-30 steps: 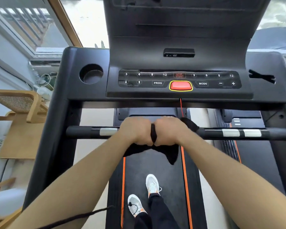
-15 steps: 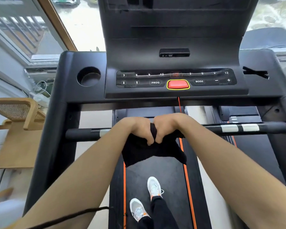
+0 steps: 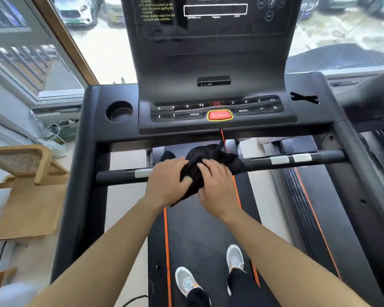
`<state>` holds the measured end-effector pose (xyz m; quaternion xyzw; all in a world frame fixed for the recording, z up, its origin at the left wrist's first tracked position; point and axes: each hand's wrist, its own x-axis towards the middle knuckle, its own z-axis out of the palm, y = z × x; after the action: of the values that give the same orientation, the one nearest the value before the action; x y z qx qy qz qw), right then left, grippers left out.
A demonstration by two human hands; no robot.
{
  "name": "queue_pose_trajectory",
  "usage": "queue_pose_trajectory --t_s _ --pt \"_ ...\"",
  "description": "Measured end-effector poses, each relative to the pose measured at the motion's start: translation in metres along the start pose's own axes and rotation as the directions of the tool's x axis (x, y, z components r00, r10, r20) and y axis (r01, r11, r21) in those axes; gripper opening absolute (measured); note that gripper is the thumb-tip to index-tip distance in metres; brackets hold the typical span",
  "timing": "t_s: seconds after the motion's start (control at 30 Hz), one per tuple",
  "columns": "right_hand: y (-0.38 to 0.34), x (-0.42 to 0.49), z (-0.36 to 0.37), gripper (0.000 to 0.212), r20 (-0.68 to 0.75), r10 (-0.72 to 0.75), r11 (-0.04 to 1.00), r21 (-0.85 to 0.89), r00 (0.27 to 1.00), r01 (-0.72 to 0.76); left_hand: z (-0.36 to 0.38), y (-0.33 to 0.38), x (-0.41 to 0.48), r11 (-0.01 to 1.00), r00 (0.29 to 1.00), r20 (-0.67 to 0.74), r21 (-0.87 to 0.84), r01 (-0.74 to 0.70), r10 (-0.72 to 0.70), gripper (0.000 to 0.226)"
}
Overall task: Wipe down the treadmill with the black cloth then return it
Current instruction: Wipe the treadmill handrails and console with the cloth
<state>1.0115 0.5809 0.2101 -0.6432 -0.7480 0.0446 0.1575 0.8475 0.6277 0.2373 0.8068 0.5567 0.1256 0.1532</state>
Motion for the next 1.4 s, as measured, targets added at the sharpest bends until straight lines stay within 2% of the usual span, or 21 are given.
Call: queue_pose_trajectory --t_s 0.07,0.17,0.27,0.37,0.43,0.5,0.57,0.63,0.7,0.77,0.87,0.97,1.03,1.1,1.17,1.23,1.27,1.33,1.4 --pt "0.007 0.004 -0.015 0.047 -0.025 0.035 0.997 0.064 0.999 -0.034 -0.011 0.0 0.008 0.993 0.993 0.019 -0.004 0.119 -0.119 0.04" --pt "0.016 0.019 -0.032 0.037 -0.002 0.132 0.976 0.174 0.991 -0.129 -0.015 0.003 0.018 0.972 0.955 0.19 0.095 0.214 -0.229 0.051" --pt "0.027 0.033 -0.046 0.054 0.133 0.217 0.964 0.127 0.967 -0.233 -0.011 0.003 0.021 0.958 0.935 0.221 0.146 0.248 -0.276 0.042" --pt "0.032 0.037 -0.057 0.077 0.328 0.165 0.979 0.062 0.93 -0.195 -0.013 0.013 0.018 0.953 0.964 0.108 0.211 0.218 -0.244 0.025" --pt "0.036 0.034 -0.064 0.084 0.36 0.122 0.987 0.056 0.925 -0.152 -0.022 0.03 0.016 0.974 0.988 -0.022 0.164 0.158 -0.156 0.015" --pt "0.044 0.029 -0.075 0.087 0.325 0.064 0.988 0.11 0.944 -0.105 -0.034 0.052 0.017 0.994 1.0 -0.029 0.109 -0.004 0.007 0.01" --pt "0.057 0.024 -0.089 0.078 0.276 -0.072 0.975 0.221 0.959 0.009 -0.045 0.078 0.019 0.988 0.988 0.067 0.057 -0.145 0.141 0.014" --pt "0.073 0.019 -0.107 0.049 0.263 -0.185 0.935 0.343 0.947 0.087 -0.054 0.105 0.021 0.985 0.975 0.154 -0.089 -0.15 0.163 0.015" --pt "0.095 0.014 -0.128 0.028 0.3 -0.231 0.893 0.442 0.926 0.08 -0.064 0.127 0.027 0.975 0.971 0.189 -0.194 -0.112 0.149 0.013" --pt "0.12 0.012 -0.153 0.016 0.344 -0.208 0.87 0.494 0.915 0.012 -0.072 0.144 0.036 0.99 0.971 0.213 -0.111 -0.091 0.113 0.013" --pt "0.16 0.011 -0.182 0.024 0.416 -0.115 0.829 0.54 0.902 -0.143 -0.071 0.158 0.056 0.998 0.938 0.344 0.047 -0.052 0.032 0.033" --pt "0.191 0.021 -0.187 0.025 0.387 -0.06 0.885 0.447 0.92 -0.131 -0.052 0.166 0.082 0.997 0.904 0.426 0.071 0.001 -0.032 0.033" --pt "0.207 0.038 -0.178 0.023 0.387 -0.005 0.937 0.325 0.922 -0.131 -0.035 0.173 0.101 0.99 0.909 0.412 0.143 0.008 -0.067 0.025" --pt "0.22 0.056 -0.163 0.029 0.397 0.059 0.963 0.22 0.916 -0.157 -0.016 0.18 0.117 0.96 0.946 0.285 0.269 0.074 -0.153 0.026" --pt "0.226 0.065 -0.144 0.047 0.355 0.102 0.992 0.033 0.929 -0.122 0.005 0.189 0.122 0.903 0.977 0.06 0.396 0.164 -0.204 0.037" --pt "0.226 0.06 -0.124 0.062 0.237 0.07 0.992 -0.118 0.969 -0.043 0.03 0.202 0.113 0.906 0.987 -0.112 0.396 0.15 -0.114 0.051" --pt "0.224 0.051 -0.114 0.065 0.218 0.015 0.995 -0.103 0.976 0.008 0.046 0.206 0.104 0.935 0.991 -0.13 0.345 0.082 -0.039 0.057" --pt "0.225 0.028 -0.097 0.067 0.289 -0.084 0.994 -0.043 0.954 0.1 0.077 0.208 0.085 0.968 0.999 0.0 0.248 -0.04 0.041 0.063" --pt "0.23 0.013 -0.082 0.064 0.352 -0.12 0.981 -0.102 0.928 0.165 0.099 0.201 0.074 0.959 0.995 0.096 0.281 -0.042 0.016 0.059"
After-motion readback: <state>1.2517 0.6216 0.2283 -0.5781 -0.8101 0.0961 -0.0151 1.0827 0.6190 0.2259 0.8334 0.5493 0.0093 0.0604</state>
